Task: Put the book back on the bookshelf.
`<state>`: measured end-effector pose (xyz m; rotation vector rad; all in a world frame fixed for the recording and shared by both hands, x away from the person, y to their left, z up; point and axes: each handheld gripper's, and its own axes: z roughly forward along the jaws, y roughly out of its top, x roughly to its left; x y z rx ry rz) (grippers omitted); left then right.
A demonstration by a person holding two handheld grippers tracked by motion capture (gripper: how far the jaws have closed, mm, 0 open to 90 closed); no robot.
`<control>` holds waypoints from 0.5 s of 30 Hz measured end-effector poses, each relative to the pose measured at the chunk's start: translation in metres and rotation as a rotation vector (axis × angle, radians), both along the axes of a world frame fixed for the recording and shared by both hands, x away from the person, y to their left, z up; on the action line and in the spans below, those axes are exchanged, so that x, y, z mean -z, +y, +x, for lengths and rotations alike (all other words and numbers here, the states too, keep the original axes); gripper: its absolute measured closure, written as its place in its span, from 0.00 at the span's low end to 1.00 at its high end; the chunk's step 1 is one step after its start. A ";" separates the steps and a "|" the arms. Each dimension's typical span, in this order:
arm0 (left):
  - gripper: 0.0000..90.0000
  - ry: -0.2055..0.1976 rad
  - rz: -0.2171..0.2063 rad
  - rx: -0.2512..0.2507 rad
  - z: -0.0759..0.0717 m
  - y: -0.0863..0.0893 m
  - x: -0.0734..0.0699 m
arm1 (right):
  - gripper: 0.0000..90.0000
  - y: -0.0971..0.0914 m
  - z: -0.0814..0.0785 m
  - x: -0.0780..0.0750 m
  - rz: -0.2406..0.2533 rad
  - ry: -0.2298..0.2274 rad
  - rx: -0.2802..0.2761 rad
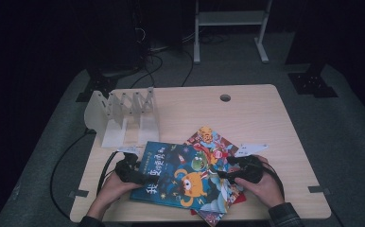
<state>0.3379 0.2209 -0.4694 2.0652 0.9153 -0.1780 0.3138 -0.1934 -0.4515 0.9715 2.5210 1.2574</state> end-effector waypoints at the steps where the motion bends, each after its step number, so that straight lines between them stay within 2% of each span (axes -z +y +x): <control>1: 0.00 0.004 0.000 0.003 0.001 0.000 0.000 | 0.30 0.000 0.000 0.000 0.000 0.000 0.000; 9: 0.00 0.025 -0.007 0.006 0.002 -0.002 0.001 | 0.31 0.000 -0.001 0.000 0.001 0.005 0.000; 10: 0.00 0.025 -0.005 0.005 0.002 -0.002 0.001 | 0.42 -0.003 -0.004 -0.002 -0.007 -0.005 -0.007; 12: 0.00 0.025 -0.006 0.005 0.002 -0.002 0.001 | 0.57 -0.008 -0.009 -0.006 -0.031 -0.034 0.013; 15: 0.00 0.027 -0.004 0.006 0.003 -0.002 0.001 | 0.72 -0.020 -0.012 -0.009 -0.037 -0.048 0.042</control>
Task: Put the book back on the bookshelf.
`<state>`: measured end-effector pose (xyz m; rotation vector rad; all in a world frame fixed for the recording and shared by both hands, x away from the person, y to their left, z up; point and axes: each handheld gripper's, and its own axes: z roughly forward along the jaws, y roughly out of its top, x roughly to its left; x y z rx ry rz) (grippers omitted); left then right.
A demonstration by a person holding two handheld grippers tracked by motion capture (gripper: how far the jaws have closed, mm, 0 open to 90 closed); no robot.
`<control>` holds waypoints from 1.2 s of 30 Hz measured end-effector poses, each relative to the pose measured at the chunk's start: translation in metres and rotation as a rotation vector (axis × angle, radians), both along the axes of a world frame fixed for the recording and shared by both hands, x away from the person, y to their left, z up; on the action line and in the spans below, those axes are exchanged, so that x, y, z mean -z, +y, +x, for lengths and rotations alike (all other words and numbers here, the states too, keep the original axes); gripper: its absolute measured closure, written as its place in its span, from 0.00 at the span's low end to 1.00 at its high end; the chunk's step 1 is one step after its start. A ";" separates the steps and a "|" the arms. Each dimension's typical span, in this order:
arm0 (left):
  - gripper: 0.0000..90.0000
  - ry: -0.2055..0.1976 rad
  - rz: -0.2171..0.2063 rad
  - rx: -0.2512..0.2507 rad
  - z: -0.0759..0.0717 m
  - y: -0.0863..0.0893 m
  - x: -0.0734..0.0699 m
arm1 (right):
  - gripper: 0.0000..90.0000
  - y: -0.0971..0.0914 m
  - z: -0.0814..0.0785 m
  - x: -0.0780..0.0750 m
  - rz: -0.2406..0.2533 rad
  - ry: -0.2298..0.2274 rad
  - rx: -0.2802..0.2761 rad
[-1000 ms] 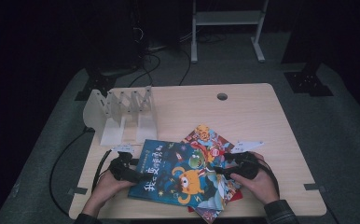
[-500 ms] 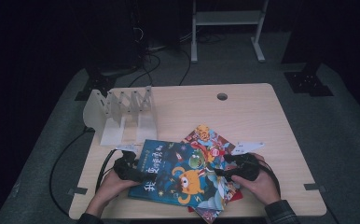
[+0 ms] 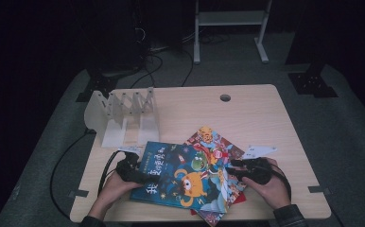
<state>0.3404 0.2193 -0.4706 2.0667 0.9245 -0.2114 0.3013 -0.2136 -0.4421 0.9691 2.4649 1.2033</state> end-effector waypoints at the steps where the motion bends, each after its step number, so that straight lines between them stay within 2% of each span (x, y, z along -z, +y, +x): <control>1: 0.00 -0.001 -0.001 -0.001 0.000 0.000 0.000 | 0.77 -0.003 -0.001 -0.001 0.003 0.003 0.001; 4: 0.00 0.002 0.000 -0.001 0.000 0.000 0.000 | 0.88 -0.007 -0.003 -0.002 0.022 0.019 -0.021; 8: 0.00 0.004 0.001 0.001 0.000 0.000 0.000 | 0.99 -0.002 -0.006 0.003 -0.001 0.044 -0.075; 12: 0.00 0.004 -0.002 0.003 0.000 0.000 0.000 | 0.99 0.003 -0.006 0.005 -0.010 0.066 -0.125; 15: 0.00 0.017 -0.001 0.009 0.001 -0.001 0.000 | 0.99 0.004 -0.005 0.004 -0.025 0.062 -0.138; 21: 0.00 0.020 0.022 0.008 0.001 -0.003 -0.005 | 0.99 0.005 -0.006 0.004 -0.032 0.059 -0.140; 24: 0.00 0.022 0.007 0.004 0.001 -0.002 -0.008 | 0.99 0.005 -0.006 0.004 -0.032 0.059 -0.139; 27: 0.00 0.016 -0.020 0.004 0.000 -0.001 -0.014 | 0.99 0.005 -0.006 0.004 -0.033 0.062 -0.138; 29: 0.00 0.007 -0.003 0.013 -0.001 -0.002 -0.019 | 0.99 0.005 -0.005 0.004 -0.031 0.068 -0.135; 34: 0.00 0.001 -0.003 0.010 -0.003 -0.002 -0.028 | 0.99 0.006 -0.005 0.003 -0.038 0.067 -0.135; 36: 0.00 0.001 -0.002 0.013 -0.004 -0.003 -0.036 | 0.99 0.006 -0.005 0.003 -0.041 0.065 -0.136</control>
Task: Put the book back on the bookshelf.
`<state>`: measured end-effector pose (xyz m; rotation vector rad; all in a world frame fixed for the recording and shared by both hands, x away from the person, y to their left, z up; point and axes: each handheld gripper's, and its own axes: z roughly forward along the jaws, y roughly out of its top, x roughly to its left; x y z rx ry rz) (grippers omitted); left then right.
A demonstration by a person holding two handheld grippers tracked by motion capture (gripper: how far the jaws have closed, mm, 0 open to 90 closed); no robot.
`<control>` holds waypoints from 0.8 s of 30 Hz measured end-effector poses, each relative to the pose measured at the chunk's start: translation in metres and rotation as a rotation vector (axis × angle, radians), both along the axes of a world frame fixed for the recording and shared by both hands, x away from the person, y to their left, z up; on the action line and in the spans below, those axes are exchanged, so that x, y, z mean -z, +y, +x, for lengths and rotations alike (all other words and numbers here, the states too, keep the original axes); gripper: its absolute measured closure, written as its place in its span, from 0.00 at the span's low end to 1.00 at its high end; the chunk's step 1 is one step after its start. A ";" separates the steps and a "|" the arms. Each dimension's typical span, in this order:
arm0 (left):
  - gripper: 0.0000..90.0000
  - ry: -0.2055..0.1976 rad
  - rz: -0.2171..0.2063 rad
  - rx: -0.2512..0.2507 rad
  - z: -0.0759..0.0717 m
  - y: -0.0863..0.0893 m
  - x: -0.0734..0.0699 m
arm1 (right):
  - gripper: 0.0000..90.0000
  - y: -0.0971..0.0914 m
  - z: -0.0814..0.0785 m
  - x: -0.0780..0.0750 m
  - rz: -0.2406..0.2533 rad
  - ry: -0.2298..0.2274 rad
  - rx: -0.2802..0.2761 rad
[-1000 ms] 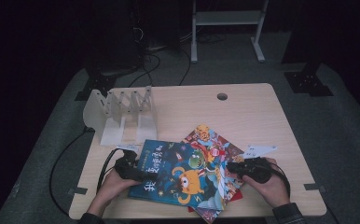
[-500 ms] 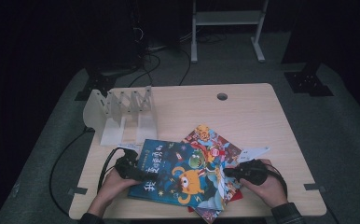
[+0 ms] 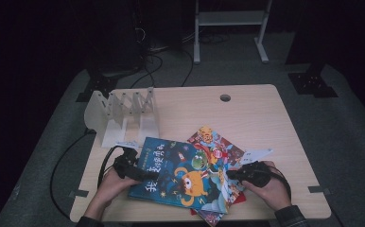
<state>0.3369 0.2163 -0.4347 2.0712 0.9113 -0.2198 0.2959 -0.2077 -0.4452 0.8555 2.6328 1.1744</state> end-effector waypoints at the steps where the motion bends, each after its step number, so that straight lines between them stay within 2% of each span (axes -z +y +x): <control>1: 0.00 0.000 0.000 0.000 0.000 0.000 0.000 | 0.99 0.000 0.000 0.000 0.000 0.000 0.000; 6: 0.00 -0.008 -0.004 0.004 0.001 -0.003 -0.014 | 0.99 0.000 -0.002 -0.001 -0.009 -0.004 0.004; 9: 0.00 -0.012 -0.021 0.002 0.002 -0.005 -0.020 | 0.99 0.000 -0.004 0.000 -0.005 0.000 0.003; 16: 0.00 -0.033 -0.019 0.016 0.006 -0.011 -0.036 | 0.99 -0.002 -0.008 0.000 -0.005 -0.002 0.002; 23: 0.00 -0.059 -0.023 0.044 0.013 -0.021 -0.062 | 0.99 0.000 -0.011 0.000 -0.012 -0.014 0.018; 24: 0.00 -0.059 -0.023 0.044 0.013 -0.021 -0.062 | 0.99 0.000 -0.011 0.000 -0.012 -0.014 0.018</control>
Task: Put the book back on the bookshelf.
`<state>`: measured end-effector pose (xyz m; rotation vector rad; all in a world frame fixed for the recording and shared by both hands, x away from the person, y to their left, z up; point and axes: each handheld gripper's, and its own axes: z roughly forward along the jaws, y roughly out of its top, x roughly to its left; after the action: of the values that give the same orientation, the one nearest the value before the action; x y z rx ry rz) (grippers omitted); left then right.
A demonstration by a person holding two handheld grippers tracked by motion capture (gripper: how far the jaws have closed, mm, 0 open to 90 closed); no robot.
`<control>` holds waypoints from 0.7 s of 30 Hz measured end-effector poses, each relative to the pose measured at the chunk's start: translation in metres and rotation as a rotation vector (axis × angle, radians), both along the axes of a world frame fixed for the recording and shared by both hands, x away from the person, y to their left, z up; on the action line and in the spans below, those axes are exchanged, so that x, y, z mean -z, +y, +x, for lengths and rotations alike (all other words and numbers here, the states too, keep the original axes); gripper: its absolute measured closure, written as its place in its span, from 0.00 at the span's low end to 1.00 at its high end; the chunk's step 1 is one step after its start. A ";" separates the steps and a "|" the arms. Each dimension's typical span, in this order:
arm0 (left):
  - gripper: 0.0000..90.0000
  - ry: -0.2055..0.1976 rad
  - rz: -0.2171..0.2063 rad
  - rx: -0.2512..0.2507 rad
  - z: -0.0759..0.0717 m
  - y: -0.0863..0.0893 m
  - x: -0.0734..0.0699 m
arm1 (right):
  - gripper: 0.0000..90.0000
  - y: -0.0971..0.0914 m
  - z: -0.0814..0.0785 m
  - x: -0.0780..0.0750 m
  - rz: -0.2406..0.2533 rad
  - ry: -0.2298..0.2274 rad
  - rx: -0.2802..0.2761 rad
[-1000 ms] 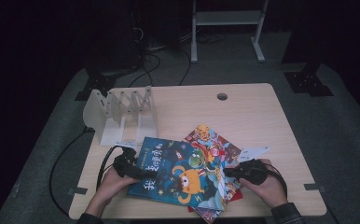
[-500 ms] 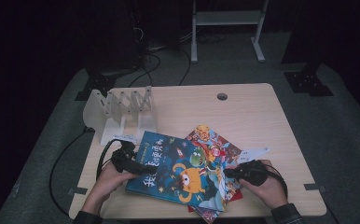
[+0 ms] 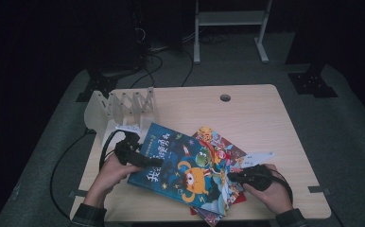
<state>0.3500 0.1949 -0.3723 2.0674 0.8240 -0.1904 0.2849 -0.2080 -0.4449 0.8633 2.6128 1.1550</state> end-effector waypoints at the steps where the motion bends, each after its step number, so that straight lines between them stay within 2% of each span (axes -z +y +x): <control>1: 0.00 -0.003 0.004 0.007 0.002 -0.003 -0.006 | 0.99 0.000 -0.002 0.000 -0.001 -0.001 0.008; 8: 0.00 -0.002 0.019 0.027 0.007 -0.009 -0.019 | 0.99 0.001 -0.004 0.000 0.003 0.002 0.011; 12: 0.05 -0.009 0.025 0.039 0.008 -0.012 -0.029 | 0.99 0.001 -0.005 0.000 0.006 0.003 0.012; 15: 0.09 -0.023 0.042 0.060 0.008 -0.017 -0.042 | 0.99 0.001 -0.005 0.000 0.006 0.004 0.012; 21: 0.16 -0.040 0.043 0.072 0.012 -0.024 -0.059 | 0.99 0.002 -0.006 0.000 0.006 0.004 0.016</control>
<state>0.3622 0.1709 -0.3131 2.1363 0.7360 -0.1710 0.2790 -0.2062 -0.4449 0.8868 2.6019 1.1595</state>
